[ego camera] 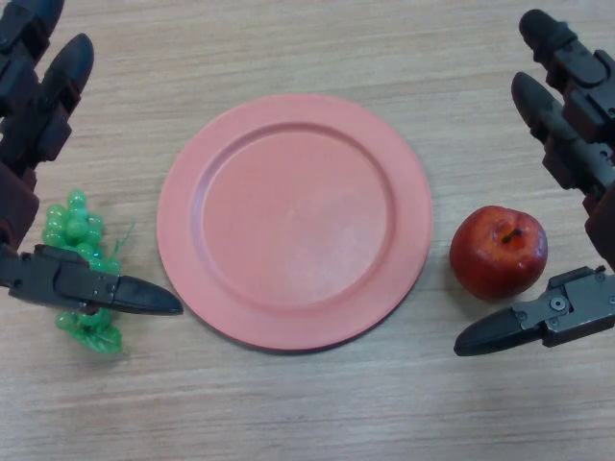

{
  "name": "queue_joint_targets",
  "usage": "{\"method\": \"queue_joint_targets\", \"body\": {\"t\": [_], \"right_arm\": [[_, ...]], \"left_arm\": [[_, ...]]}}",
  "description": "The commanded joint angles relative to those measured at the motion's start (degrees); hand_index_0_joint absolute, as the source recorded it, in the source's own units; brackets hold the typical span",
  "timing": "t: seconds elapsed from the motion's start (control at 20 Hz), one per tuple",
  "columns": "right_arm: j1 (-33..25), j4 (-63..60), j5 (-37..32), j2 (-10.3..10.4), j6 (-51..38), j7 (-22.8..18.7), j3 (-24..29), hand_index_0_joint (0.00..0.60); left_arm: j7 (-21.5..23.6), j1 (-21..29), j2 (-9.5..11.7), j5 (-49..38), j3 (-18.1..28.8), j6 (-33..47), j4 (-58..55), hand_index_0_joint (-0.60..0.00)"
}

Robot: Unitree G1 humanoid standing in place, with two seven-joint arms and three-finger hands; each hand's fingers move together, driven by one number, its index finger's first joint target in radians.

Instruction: Pick up the green grapes and place it on the plate

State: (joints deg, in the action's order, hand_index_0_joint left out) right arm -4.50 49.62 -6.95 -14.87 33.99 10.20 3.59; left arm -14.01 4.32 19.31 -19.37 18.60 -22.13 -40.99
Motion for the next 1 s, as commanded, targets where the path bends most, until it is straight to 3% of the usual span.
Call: {"method": "queue_joint_targets", "body": {"t": [0.05, 0.6, 0.75, 1.0], "right_arm": [[-1.08, 2.68, 0.19, -0.62, -8.99, 0.3, 2.46, 0.0], [-1.89, 2.56, -0.88, -0.96, -8.55, -0.25, 3.09, 0.0], [-2.47, 2.83, -1.58, -1.24, -7.84, -0.02, 3.78, 0.0], [-3.04, 2.28, -1.74, -1.46, -7.68, -0.4, 3.59, 0.0]], "left_arm": [[0.58, 1.25, 2.13, 0.25, 2.67, 6.97, -2.29, 0.0], [0.19, 1.04, 2.19, 0.66, 3.33, 9.19, 0.02, 0.0], [-1.65, -0.23, 2.49, 6.41, 4.38, 14.33, 4.71, 0.0], [0.34, -1.86, 4.34, 20.62, 10.43, 19.91, 11.24, 0.0]]}}
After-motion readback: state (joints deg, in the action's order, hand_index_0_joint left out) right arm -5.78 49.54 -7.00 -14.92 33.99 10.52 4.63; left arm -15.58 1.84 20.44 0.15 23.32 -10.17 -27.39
